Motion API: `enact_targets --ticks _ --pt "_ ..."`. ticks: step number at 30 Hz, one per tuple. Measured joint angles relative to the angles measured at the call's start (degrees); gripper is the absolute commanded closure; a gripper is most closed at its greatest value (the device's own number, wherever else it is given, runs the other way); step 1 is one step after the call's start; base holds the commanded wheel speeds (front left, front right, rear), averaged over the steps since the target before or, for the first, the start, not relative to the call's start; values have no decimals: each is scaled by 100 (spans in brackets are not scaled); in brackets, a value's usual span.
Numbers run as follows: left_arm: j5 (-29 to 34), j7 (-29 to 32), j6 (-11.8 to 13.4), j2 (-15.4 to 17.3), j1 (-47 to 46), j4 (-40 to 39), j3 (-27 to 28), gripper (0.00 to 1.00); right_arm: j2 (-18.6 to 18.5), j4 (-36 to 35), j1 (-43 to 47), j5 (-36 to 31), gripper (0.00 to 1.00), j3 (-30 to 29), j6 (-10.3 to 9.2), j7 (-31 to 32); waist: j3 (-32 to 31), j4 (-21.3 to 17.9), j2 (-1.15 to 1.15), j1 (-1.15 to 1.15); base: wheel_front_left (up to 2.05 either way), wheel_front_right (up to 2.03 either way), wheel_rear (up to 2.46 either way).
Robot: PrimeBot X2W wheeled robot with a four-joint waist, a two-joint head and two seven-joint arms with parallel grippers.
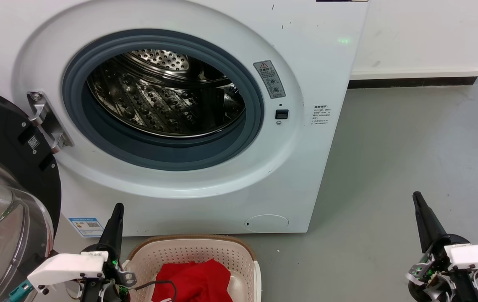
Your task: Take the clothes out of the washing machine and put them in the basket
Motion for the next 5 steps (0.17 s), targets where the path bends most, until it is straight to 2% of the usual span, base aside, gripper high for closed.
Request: enact_targets --ticks 5 --pt "-210 52 -40 0 -20 16 20 100 4 27 -23 199 100 -27 0 62 7 6 0 0 0 0 0"
